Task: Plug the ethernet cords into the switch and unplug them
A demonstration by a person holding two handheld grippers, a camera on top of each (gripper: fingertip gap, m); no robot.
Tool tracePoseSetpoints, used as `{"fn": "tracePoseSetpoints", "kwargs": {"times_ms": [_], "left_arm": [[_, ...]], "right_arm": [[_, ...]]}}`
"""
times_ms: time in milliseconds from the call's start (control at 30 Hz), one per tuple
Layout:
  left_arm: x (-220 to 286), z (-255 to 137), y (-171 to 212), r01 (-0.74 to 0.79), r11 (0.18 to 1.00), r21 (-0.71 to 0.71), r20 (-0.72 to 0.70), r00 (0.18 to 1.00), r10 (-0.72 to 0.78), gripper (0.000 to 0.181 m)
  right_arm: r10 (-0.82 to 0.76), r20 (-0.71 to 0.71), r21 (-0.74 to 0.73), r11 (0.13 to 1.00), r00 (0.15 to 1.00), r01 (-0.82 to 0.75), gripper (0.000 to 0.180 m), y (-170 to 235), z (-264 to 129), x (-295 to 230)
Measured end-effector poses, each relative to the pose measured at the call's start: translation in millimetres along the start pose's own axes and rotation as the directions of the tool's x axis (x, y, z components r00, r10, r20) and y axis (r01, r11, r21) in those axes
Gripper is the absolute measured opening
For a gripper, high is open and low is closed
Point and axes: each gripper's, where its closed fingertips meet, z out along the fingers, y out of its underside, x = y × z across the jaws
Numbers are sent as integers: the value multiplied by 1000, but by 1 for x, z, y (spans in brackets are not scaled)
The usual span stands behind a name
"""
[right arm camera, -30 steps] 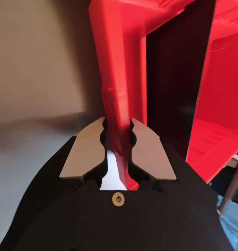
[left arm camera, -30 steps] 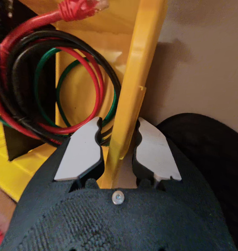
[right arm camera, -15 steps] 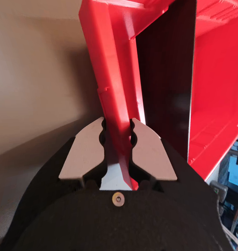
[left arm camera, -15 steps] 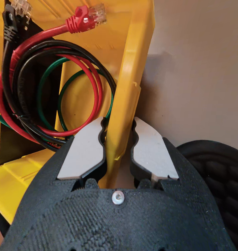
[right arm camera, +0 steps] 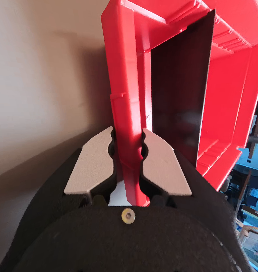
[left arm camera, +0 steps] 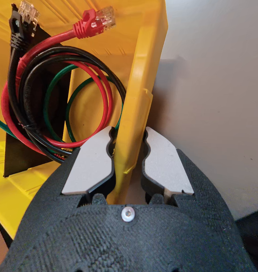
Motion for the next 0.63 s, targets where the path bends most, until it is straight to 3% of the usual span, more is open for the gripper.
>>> {"fn": "tracePoseSetpoints", "kwargs": {"times_ms": [100, 200, 300, 433, 500, 633], "left_arm": [[-9, 3, -3, 34, 999, 3, -9, 999, -34, 40], [-13, -13, -24, 125, 983, 132, -46, 992, -120, 45], [-38, -46, -52, 275, 907, 319, -74, 961, -265, 42], [-108, -89, -78, 459, 738, 495, -84, 870, -485, 42], [-145, -95, -86, 540, 668, 512, -106, 812, -574, 47], [-203, -64, -90, 680, 627, 379, -136, 711, -689, 58]], "right_arm": [[41, -18, 61, 997, 999, -40, 41, -8, -3, 7], [188, 90, 312, 927, 978, -207, 48, -42, -28, 6], [336, 224, 547, 734, 915, -403, 49, -74, -61, 20], [501, 366, 668, 446, 784, -596, 50, -86, -83, 43], [543, 386, 685, 373, 746, -626, 52, -84, -82, 47], [554, 370, 720, 336, 745, -607, 58, -82, -79, 43]]}}
